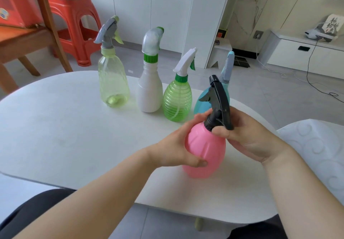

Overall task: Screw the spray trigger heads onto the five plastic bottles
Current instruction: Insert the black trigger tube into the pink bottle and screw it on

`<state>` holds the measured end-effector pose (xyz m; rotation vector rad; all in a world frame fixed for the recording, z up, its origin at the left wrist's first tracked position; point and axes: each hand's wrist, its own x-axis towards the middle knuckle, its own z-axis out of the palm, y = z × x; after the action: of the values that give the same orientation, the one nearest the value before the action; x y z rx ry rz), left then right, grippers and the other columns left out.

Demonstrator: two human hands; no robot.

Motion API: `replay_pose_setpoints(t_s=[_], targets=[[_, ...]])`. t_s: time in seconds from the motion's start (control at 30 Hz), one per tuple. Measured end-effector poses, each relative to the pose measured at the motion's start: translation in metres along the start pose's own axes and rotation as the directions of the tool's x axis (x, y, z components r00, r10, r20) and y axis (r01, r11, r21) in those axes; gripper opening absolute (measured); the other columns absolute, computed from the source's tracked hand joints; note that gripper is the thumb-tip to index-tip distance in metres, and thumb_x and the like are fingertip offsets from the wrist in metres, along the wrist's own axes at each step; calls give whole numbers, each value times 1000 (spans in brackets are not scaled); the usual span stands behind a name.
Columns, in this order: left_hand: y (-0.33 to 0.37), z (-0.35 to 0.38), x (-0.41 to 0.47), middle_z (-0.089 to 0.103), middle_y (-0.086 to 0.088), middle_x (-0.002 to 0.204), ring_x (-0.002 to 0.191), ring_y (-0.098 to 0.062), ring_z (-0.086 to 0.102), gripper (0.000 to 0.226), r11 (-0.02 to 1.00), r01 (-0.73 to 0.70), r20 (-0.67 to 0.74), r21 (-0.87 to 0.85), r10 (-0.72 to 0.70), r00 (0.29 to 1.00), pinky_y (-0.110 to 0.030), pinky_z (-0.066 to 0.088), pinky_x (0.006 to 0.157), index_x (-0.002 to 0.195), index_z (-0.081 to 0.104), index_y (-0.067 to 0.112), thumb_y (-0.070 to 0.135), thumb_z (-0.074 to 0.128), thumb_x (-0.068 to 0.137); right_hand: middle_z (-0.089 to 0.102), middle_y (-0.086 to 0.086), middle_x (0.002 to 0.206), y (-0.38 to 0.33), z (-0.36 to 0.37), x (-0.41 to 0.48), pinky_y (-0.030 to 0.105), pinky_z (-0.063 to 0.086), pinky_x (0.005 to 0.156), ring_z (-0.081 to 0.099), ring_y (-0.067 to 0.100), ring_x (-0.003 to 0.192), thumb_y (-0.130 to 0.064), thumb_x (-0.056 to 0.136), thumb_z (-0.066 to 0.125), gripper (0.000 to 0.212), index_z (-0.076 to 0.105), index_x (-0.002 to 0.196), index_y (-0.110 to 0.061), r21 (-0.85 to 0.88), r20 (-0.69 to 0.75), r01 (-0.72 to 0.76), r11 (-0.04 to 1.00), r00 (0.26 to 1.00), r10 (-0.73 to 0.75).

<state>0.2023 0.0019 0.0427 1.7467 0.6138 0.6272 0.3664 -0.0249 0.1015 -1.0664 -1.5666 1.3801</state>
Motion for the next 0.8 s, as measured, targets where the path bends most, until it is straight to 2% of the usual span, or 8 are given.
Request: replay_pose_setpoints(t_s=[0.07,0.17,0.3,0.37,0.47,0.6,0.7,0.8], targets=[[-1,1,0,38,33,115,101,20,46,83,1000,18,-31,-14,-19,999,-1,41,78,111,28,52,11,73,55,74,-10,86,-1,1,2,11,47,74,64,2,91,-4,60,71,33,57,89,-12,20,7,-7,1000,1000,7],[-3,13,2,49,20,110,104,-5,51,76,996,83,-269,20,-75,960,-15,48,83,106,35,48,34,76,43,74,-11,82,3,9,6,16,49,78,65,3,90,-8,60,70,29,57,83,-19,-42,-202,31,999,979,-39],[-5,35,5,41,12,116,115,-13,44,98,979,144,-516,145,-50,855,-35,39,101,128,31,27,44,76,42,65,-16,81,15,26,11,9,47,75,60,-8,77,-10,69,68,25,54,74,-30,-298,-531,55,953,820,-213],[-5,31,5,33,12,121,121,-10,36,104,984,113,-430,140,-43,902,-28,33,105,135,23,24,36,78,47,65,-16,81,16,24,11,7,46,72,60,-9,75,-10,71,68,24,55,76,-30,-281,-532,65,957,820,-212],[-5,9,5,28,12,134,122,-3,30,107,989,109,-202,103,-86,976,-2,28,93,139,14,25,27,71,48,72,-13,83,11,7,8,12,49,77,64,-2,87,-7,67,68,25,57,82,-24,-76,-323,81,994,941,-102],[-7,-2,3,42,5,131,118,-10,42,96,983,148,-127,104,-135,983,-15,37,95,133,25,29,22,73,51,74,-13,87,5,-4,6,12,48,77,64,1,92,-17,57,64,29,60,86,-18,76,-74,46,996,996,-40],[-9,7,4,49,12,111,103,-9,49,83,986,145,-238,81,-122,964,-10,42,82,116,31,39,25,77,48,72,-10,88,5,1,9,11,49,76,64,-1,88,-12,60,64,28,58,87,-16,74,-151,55,996,988,-43],[-9,25,6,48,8,114,112,-17,47,95,968,192,-466,161,-97,880,-32,41,96,124,33,30,42,75,40,65,-10,91,14,13,14,15,48,79,62,-3,85,-4,71,66,25,55,83,-23,-109,-422,68,992,900,-108]])
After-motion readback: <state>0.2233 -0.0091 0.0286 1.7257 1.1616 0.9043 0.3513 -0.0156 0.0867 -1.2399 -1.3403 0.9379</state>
